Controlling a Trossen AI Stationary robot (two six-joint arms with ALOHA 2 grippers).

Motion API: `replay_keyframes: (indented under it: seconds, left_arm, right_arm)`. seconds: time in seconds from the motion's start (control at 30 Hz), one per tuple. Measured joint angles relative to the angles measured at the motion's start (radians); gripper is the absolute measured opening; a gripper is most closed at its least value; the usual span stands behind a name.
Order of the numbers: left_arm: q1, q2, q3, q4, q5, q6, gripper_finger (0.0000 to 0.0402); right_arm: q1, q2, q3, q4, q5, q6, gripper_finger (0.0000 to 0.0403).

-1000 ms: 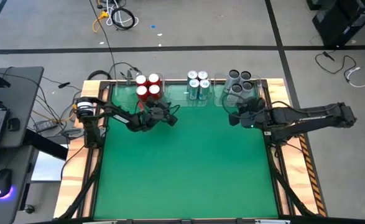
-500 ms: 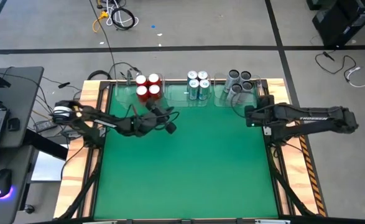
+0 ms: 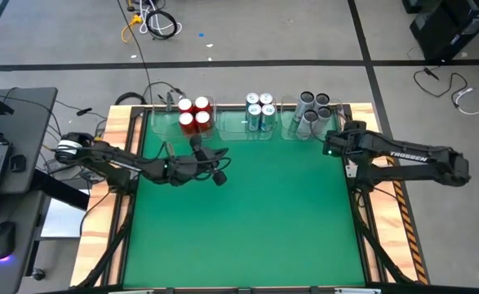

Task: Sort soda cans
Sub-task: Adjust the transparent bins on the table

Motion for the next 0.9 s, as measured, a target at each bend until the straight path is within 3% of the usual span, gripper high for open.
replay_keyframes:
  seconds: [0.27, 0.6, 0.9]
  left_arm:
    - [-0.021, -0.015, 0.0, -0.002, 0.0, 0.018, 0.0001]
    - [-0.029, -0.015, 0.0, -0.009, -0.001, 0.018, 0.0001]
    - [-0.035, -0.014, 0.0, -0.009, -0.021, 0.038, 0.0001]
  right_arm:
    - [-0.161, 0.0, -0.042, 0.204, -0.008, -0.216, 0.0]
    - [-0.334, 0.0, -0.148, 0.493, -0.111, -0.46, 0.0]
    - [-0.363, -0.001, -0.231, 0.706, -0.133, -0.556, 0.0]
